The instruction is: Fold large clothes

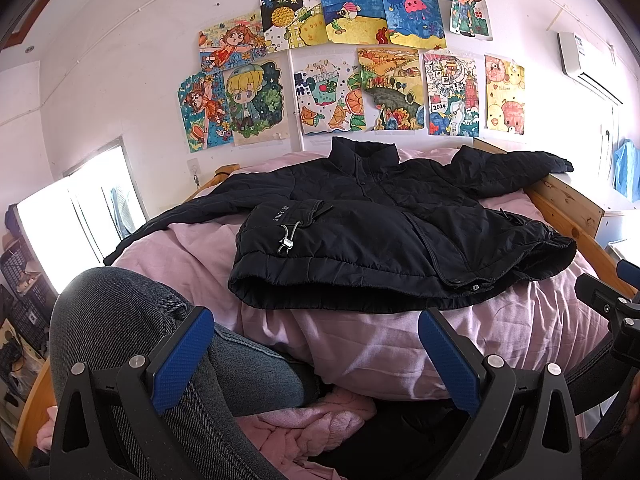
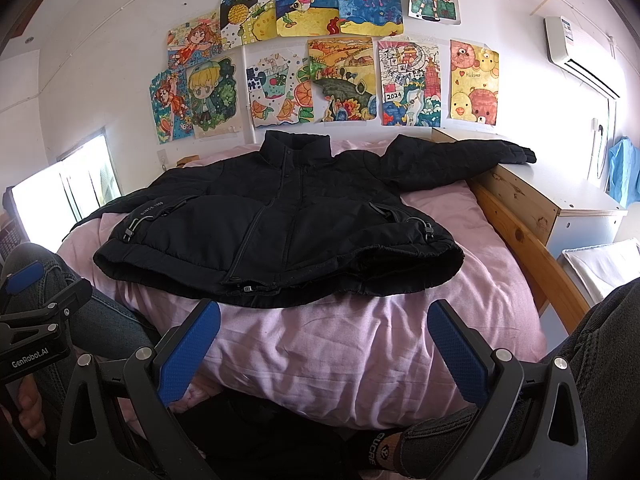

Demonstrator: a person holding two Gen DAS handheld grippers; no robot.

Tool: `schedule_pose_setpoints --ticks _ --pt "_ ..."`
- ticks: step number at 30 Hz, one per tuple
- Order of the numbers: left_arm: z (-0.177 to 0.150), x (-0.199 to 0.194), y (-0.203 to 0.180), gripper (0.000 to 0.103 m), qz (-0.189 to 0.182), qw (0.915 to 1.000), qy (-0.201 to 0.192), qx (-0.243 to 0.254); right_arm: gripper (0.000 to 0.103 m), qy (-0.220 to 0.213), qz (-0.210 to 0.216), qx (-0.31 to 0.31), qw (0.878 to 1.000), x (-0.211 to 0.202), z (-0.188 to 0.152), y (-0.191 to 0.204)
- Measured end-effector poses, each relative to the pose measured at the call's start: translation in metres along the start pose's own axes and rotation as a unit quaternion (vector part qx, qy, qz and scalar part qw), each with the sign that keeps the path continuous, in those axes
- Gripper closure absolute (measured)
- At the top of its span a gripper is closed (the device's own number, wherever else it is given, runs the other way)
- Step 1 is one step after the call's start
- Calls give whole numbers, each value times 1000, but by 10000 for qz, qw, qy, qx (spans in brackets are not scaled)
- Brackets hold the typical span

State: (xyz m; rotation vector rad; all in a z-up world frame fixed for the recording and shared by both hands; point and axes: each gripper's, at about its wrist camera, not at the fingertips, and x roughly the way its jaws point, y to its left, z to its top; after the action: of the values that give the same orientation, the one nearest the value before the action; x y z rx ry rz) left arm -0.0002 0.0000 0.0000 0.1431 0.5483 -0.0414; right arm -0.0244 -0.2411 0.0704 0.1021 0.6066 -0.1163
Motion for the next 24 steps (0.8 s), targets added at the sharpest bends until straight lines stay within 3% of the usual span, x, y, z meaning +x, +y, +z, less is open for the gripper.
schedule_pose_setpoints --ticks 8,16,20,24 --pt "7 9 -4 0 -94 9996 255 30 1 275 25 24 9996 12 3 -1" --pt "47 22 -8 0 -387 9980 380 333 1 616 -94 37 9980 16 32 -8" --pt "72 28 -12 0 -526 9970 328 469 1 543 -268 -188 9980 11 55 -12" --pt "102 48 -17 0 -880 9936 530 479 1 331 -438 -572 9969 4 89 -12"
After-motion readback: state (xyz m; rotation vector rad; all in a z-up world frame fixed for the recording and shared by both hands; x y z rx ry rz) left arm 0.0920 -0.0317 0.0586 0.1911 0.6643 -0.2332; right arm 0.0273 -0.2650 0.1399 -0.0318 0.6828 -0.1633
